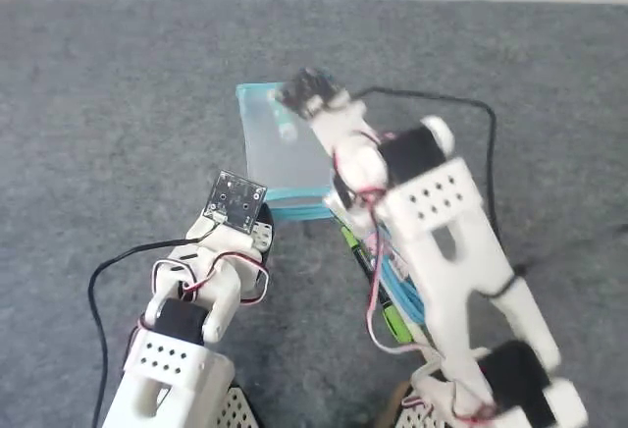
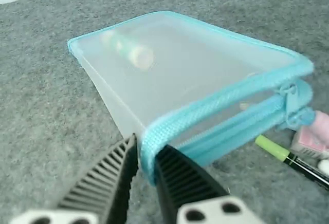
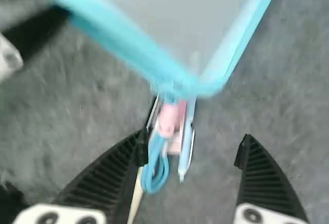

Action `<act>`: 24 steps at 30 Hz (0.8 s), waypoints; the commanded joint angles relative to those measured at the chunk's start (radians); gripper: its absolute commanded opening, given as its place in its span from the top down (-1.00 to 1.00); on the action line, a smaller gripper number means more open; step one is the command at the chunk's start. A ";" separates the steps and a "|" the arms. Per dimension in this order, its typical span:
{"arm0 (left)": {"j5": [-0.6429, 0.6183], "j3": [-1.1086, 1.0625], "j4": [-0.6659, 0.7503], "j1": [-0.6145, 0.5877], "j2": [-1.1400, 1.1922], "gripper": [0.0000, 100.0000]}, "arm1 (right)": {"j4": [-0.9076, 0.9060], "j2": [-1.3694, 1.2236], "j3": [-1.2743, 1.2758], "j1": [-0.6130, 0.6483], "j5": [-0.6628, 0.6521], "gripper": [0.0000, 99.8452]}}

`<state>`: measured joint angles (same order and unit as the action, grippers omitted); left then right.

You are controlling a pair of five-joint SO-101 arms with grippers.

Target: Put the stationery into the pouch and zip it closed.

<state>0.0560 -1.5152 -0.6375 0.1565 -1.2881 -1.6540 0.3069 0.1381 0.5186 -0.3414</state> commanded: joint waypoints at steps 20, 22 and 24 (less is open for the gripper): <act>0.009 0.007 0.023 0.000 -0.023 0.98 | 0.576 0.033 0.778 -0.315 -0.239 0.60; 0.009 0.007 0.023 0.000 -0.023 0.98 | 0.599 -0.007 0.778 -0.315 -0.239 0.63; 0.009 0.007 0.023 0.000 -0.023 0.98 | 0.619 -0.048 0.778 -0.315 -0.239 0.63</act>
<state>0.0560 -1.5152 -0.6375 0.1565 -1.2881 -1.0740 0.2885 0.9221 0.2148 -0.5700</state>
